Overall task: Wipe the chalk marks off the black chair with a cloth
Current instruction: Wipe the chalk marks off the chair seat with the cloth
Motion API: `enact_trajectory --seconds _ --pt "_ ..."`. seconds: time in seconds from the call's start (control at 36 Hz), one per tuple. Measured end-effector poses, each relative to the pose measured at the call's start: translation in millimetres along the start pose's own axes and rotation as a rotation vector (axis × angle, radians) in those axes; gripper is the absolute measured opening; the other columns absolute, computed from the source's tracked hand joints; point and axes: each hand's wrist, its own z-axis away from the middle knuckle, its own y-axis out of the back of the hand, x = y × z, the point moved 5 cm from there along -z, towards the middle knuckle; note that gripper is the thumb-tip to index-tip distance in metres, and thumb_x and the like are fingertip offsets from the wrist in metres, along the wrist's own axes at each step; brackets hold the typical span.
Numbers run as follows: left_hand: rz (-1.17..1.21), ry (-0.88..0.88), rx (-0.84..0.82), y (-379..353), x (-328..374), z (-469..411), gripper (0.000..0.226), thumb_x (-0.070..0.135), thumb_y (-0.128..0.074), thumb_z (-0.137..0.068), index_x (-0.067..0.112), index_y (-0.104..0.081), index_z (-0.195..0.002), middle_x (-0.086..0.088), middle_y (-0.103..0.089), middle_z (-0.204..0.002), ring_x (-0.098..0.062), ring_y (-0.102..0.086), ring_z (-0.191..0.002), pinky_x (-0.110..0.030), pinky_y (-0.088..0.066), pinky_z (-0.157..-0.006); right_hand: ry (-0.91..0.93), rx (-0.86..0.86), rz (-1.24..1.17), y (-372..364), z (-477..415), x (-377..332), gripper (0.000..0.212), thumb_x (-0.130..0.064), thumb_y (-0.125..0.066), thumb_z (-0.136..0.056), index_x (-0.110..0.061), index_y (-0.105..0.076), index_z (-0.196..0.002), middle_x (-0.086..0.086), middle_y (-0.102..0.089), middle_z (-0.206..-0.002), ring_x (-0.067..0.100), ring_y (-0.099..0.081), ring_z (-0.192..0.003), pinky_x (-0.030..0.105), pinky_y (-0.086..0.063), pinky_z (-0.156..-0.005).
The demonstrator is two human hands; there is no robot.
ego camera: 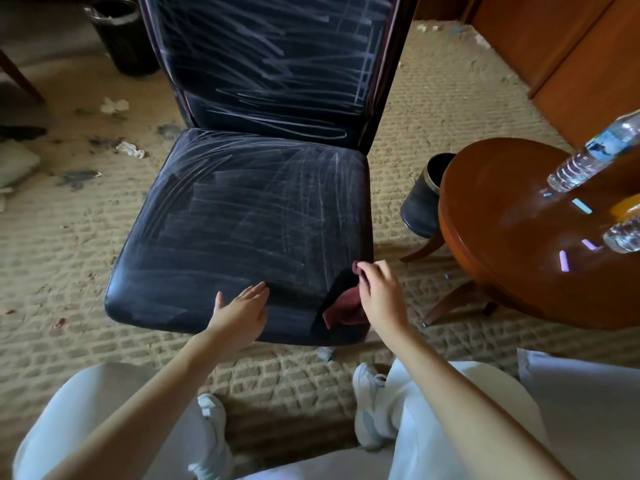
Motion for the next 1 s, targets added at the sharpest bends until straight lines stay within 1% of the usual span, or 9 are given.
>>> enact_trajectory --seconds 0.25,0.36,0.44,0.53,0.64,0.75,0.81,0.89,1.0 --pt "-0.125 0.021 -0.013 -14.7 -33.6 6.7 0.056 0.024 -0.026 -0.102 0.022 -0.002 -0.153 0.010 0.009 -0.159 -0.008 0.001 -0.147 -0.054 0.004 -0.115 0.156 -0.256 0.068 -77.3 82.6 -64.5 0.029 -0.015 -0.074 -0.066 -0.012 -0.068 -0.094 0.003 -0.063 -0.085 0.017 -0.062 -0.068 0.022 -0.050 -0.050" --pt "-0.102 0.016 -0.001 -13.2 -38.6 6.5 0.057 0.023 -0.027 -0.102 0.024 -0.002 -0.153 0.013 0.008 -0.159 -0.006 0.002 -0.146 -0.053 0.005 -0.115 0.444 -0.608 0.078 -100.9 133.3 -86.1 0.015 -0.013 -0.068 -0.073 -0.014 -0.061 -0.086 0.004 -0.055 -0.084 0.022 -0.060 -0.068 0.028 -0.045 -0.055" --pt "-0.055 0.003 0.008 -8.7 -42.3 7.0 0.056 0.021 -0.028 -0.102 0.026 -0.006 -0.153 0.015 0.004 -0.159 -0.004 0.000 -0.146 -0.052 0.006 -0.115 0.397 -0.517 -0.011 -86.3 123.7 -75.4 0.025 -0.012 -0.073 -0.071 -0.016 -0.061 -0.092 0.000 -0.055 -0.087 0.016 -0.057 -0.068 0.027 -0.051 -0.056" --pt "0.027 -0.003 0.050 -5.6 -40.4 7.5 0.054 0.020 -0.030 -0.101 0.026 -0.014 -0.152 0.015 -0.005 -0.158 -0.005 -0.007 -0.146 -0.052 0.004 -0.115 0.225 -0.244 -0.081 -52.7 81.1 -50.0 0.022 -0.020 -0.053 -0.084 -0.017 -0.061 -0.105 0.001 -0.058 -0.096 0.016 -0.060 -0.077 0.027 -0.051 -0.064" --pt "0.273 0.074 0.294 -4.3 -49.8 12.1 0.044 0.016 -0.039 -0.098 0.022 -0.041 -0.142 0.006 -0.039 -0.148 -0.014 -0.037 -0.135 -0.047 -0.019 -0.111 0.036 -0.034 -0.067 -19.5 31.5 -28.6 0.022 -0.021 -0.048 -0.088 -0.015 -0.061 -0.105 0.005 -0.060 -0.098 0.022 -0.062 -0.080 0.033 -0.053 -0.058" --pt "0.534 0.315 0.527 -14.5 -79.1 28.2 0.011 0.015 -0.045 -0.092 0.009 -0.054 -0.089 -0.006 -0.056 -0.090 -0.032 -0.054 -0.088 -0.042 -0.042 -0.075 -0.072 -0.096 -0.002 -36.5 37.8 -31.8 0.020 -0.005 -0.068 -0.083 -0.012 -0.067 -0.102 0.006 -0.061 -0.098 0.026 -0.063 -0.081 0.034 -0.054 -0.060" --pt "0.700 0.463 0.402 -35.2 -99.7 25.6 0.023 0.023 -0.048 -0.096 0.003 -0.055 -0.086 -0.012 -0.058 -0.079 -0.034 -0.058 -0.078 -0.039 -0.045 -0.068 -0.126 -0.131 0.006 -54.0 54.8 -44.6 0.026 -0.004 -0.073 -0.077 -0.011 -0.068 -0.102 0.005 -0.062 -0.098 0.024 -0.063 -0.085 0.030 -0.052 -0.068" --pt "1.135 0.618 0.151 -67.3 -114.4 17.2 0.050 0.044 -0.054 -0.093 0.011 -0.044 -0.129 -0.012 -0.058 -0.115 -0.034 -0.059 -0.105 -0.041 -0.047 -0.083 -0.147 -0.202 -0.065 -87.7 87.8 -78.4 0.029 -0.007 -0.075 -0.076 -0.013 -0.066 -0.102 0.002 -0.063 -0.099 0.019 -0.064 -0.084 0.024 -0.051 -0.068" --pt "1.559 0.706 0.076 -79.1 -125.8 7.5 0.042 0.040 -0.059 -0.091 0.015 -0.049 -0.122 -0.006 -0.054 -0.108 -0.023 -0.058 -0.101 -0.041 -0.040 -0.090 -0.035 -0.480 -0.156 -131.4 127.0 -117.7 0.022 -0.024 -0.048 -0.091 -0.013 -0.063 -0.103 0.004 -0.058 -0.103 0.024 -0.062 -0.088 0.035 -0.053 -0.071"
